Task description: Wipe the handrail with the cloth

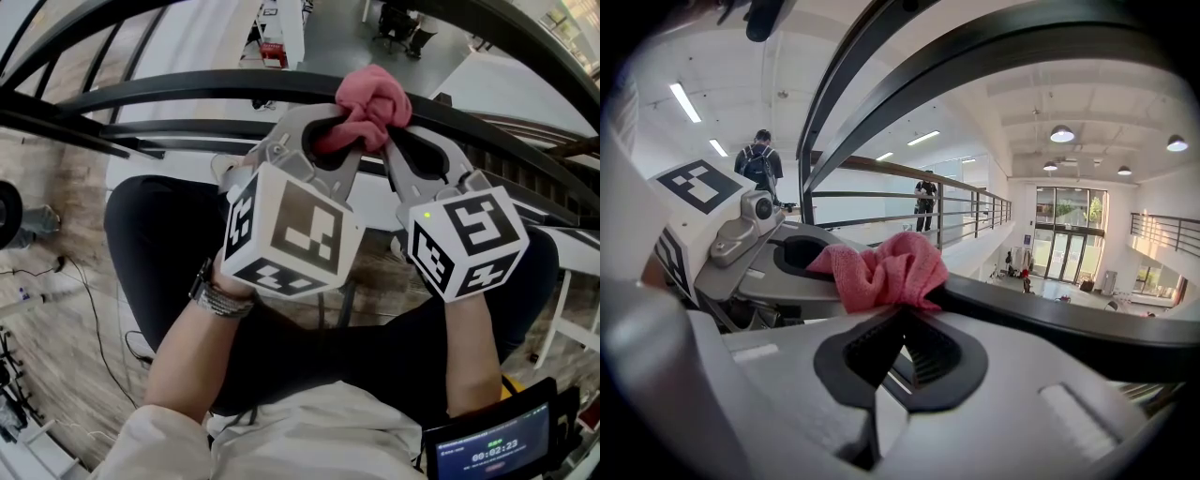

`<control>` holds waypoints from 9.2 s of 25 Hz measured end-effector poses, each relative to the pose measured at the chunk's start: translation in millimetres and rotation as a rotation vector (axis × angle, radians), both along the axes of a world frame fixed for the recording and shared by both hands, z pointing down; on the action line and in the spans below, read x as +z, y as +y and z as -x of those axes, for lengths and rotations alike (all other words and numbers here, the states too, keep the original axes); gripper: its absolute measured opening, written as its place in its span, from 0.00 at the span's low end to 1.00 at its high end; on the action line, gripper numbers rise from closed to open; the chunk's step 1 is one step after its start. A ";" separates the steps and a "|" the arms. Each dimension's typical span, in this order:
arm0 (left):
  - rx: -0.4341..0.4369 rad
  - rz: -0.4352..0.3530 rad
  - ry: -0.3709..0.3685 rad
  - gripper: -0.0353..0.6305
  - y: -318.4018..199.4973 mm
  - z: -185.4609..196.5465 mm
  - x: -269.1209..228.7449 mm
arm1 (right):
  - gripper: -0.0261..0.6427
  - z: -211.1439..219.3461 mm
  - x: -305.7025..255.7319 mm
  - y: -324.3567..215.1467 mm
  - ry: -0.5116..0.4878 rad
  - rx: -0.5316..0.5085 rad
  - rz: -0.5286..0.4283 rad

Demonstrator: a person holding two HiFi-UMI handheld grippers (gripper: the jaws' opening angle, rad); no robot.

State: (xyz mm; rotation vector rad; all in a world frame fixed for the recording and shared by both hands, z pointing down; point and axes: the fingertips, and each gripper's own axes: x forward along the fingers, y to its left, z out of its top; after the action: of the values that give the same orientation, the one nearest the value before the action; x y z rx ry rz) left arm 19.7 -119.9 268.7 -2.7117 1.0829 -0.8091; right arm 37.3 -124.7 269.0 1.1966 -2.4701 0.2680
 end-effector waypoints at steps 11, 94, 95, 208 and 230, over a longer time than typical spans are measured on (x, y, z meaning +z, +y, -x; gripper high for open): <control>0.000 -0.001 -0.005 0.10 0.7 1.3 2.0 | 0.04 0.9 1.5 0.2 0.003 0.002 0.000; 0.017 0.018 -0.038 0.10 10.3 -22.4 11.3 | 0.04 -20.0 9.9 6.9 0.019 0.001 0.005; 0.011 0.019 -0.042 0.10 8.7 -29.1 10.4 | 0.04 -26.4 8.9 5.2 0.016 -0.008 0.006; 0.192 -0.013 -0.129 0.10 22.1 -162.4 16.4 | 0.04 -155.2 20.7 12.1 0.047 0.066 0.065; 0.122 -0.020 -0.096 0.10 17.5 -122.7 9.2 | 0.04 -115.0 11.5 10.1 0.042 0.007 0.042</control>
State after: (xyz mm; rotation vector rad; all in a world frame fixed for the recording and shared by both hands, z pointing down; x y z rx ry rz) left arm 142.3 -102.4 277.9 -2.6619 0.8922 -0.8928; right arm 152.2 -114.7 280.5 1.1820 -2.4130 0.2927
